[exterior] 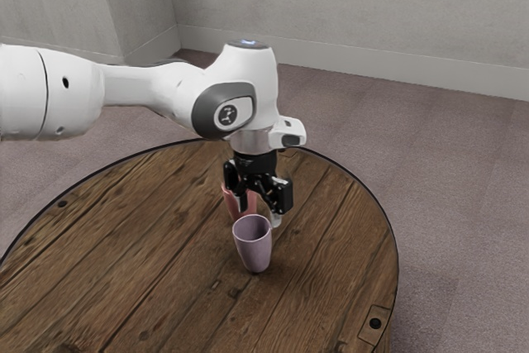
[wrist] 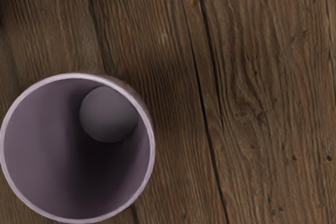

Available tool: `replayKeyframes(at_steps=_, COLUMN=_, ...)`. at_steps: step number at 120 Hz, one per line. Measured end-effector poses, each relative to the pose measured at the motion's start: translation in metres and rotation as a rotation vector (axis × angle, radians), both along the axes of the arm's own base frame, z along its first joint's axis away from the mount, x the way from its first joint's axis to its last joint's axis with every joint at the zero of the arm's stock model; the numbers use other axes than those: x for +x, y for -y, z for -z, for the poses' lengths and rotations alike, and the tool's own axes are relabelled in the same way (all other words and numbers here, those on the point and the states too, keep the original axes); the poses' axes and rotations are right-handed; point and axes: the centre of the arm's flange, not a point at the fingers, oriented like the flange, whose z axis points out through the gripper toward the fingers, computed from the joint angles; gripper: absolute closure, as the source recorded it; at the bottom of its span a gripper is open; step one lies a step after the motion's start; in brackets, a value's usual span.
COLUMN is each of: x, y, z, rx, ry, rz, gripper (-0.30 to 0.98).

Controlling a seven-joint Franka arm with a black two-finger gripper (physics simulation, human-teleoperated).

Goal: Place the right cup onto the left cup

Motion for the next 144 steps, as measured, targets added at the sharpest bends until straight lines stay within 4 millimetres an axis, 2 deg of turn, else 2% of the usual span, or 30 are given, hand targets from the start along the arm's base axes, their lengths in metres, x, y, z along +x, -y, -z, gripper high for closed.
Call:
replayKeyframes(at_steps=30, x=0.014, y=0.003, z=0.046, rx=-0.005, ry=-0.012, rz=-0.027, gripper=0.21)
replayKeyframes(at_steps=49, x=0.024, y=0.000, z=0.063, rx=-0.005, ry=-0.006, rz=-0.044, gripper=0.24)
replayKeyframes(at_steps=66, x=0.025, y=-0.001, z=0.074, rx=-0.007, ry=-0.018, rz=-0.058, gripper=0.28)
replayKeyframes(at_steps=102, x=0.025, y=-0.002, z=0.076, rx=-0.004, ry=-0.023, rz=-0.066, gripper=0.55)
replayKeyframes(at_steps=144, x=0.025, y=-0.007, z=0.072, rx=0.004, ry=-0.029, rz=-0.078, gripper=0.73)
